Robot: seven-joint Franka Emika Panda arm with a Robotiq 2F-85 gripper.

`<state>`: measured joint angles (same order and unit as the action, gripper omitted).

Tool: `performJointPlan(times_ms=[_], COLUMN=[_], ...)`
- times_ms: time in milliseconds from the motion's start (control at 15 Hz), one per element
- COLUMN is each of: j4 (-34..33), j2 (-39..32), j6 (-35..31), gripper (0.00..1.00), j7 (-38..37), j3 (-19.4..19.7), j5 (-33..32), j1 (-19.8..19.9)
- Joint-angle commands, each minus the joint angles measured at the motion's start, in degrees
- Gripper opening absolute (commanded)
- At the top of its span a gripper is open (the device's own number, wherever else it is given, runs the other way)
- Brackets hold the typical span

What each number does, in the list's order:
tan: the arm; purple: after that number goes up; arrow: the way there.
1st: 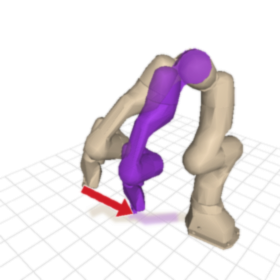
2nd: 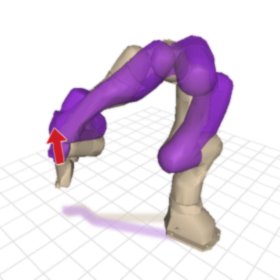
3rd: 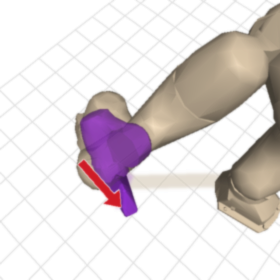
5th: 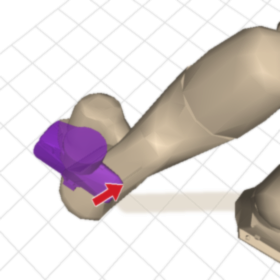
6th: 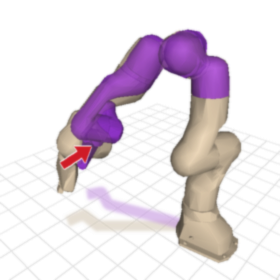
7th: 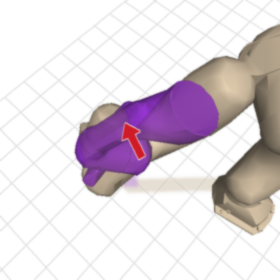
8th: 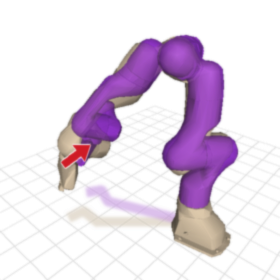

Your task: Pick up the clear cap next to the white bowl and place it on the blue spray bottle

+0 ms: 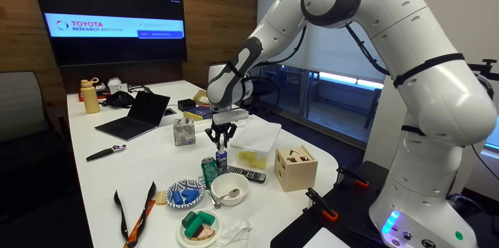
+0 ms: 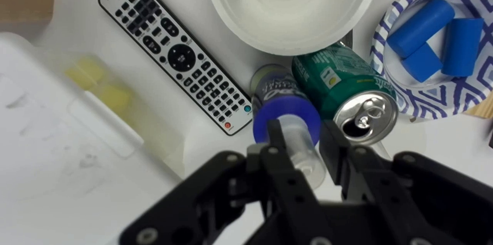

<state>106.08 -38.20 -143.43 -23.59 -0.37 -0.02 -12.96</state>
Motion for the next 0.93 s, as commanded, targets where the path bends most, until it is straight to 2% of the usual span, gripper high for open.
performJointPlan(times_ms=[0,267,333,867], j4=[-1.9,-2.2,-2.1,-0.9], j2=[-2.8,-3.8,-3.4,2.8], j6=[2.0,2.3,2.1,3.5], gripper=[0.64,0.95,0.99,1.0], j7=[1.6,1.2,1.1,-1.4], j3=[-0.5,-0.1,0.0,2.1], j5=[1.1,0.7,0.5,-2.8], j1=[0.3,-0.3,-0.6,-4.0])
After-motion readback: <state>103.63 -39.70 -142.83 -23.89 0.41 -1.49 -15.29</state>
